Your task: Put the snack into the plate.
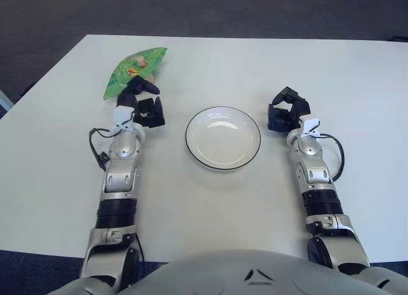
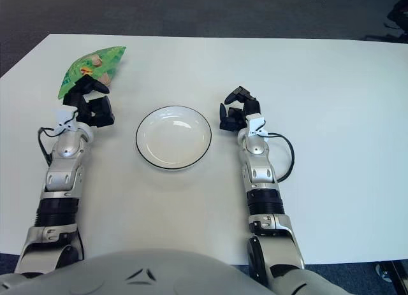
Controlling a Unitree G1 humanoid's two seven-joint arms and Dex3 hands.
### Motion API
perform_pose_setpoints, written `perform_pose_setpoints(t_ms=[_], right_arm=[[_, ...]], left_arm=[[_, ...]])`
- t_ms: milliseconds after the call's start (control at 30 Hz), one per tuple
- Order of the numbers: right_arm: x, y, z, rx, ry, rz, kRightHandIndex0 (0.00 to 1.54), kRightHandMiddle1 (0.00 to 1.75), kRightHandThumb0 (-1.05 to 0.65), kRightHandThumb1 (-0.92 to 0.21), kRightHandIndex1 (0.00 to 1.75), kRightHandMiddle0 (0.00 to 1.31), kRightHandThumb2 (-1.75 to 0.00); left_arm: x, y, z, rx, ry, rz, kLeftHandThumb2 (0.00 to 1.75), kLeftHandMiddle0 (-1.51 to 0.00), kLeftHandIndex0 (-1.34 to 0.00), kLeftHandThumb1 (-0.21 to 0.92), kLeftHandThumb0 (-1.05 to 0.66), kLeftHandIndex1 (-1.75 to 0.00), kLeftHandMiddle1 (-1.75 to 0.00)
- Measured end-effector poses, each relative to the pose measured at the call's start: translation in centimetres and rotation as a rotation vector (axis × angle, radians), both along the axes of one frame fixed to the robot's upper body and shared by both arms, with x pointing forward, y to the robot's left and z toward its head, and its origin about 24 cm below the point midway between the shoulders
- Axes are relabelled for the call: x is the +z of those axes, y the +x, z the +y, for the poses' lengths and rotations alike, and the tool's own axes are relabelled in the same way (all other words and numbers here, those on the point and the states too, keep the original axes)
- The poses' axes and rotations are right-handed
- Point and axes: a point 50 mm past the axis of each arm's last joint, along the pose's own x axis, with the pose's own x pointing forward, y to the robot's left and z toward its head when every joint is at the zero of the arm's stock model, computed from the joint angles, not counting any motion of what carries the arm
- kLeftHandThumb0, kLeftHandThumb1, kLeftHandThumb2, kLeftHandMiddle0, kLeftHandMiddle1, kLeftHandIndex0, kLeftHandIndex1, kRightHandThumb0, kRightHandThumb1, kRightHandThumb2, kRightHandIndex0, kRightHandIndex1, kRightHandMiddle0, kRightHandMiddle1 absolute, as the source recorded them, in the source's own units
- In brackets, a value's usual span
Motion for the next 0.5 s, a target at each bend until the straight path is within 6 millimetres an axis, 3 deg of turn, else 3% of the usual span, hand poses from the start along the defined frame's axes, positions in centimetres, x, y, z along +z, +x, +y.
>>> perform_pose_setpoints(t_ms=[267,500], right_arm=[[0.1,0.0,-0.1,0.010,-0.006,-0.005,1.35,1.75,-0.50,-0.28,1.75,0.65,-1.37],[0.0,0.0,-0.2,0.010,-0.008,-0.004,1.35,1.75,-0.50,-0.27,1.75,0.65,-1.37]], left_arm=[[3.9,0.4,-0.6,0.022,0.355,-0.197,1.34,-1.23,-0.63,0.30,-0.49,-1.75,-1.75],[5.2,0.6,-0.7,0.046,0.574,-0.239,1.31,-1.19,-0.61,0.32,-0.48,-1.75,-1.75]])
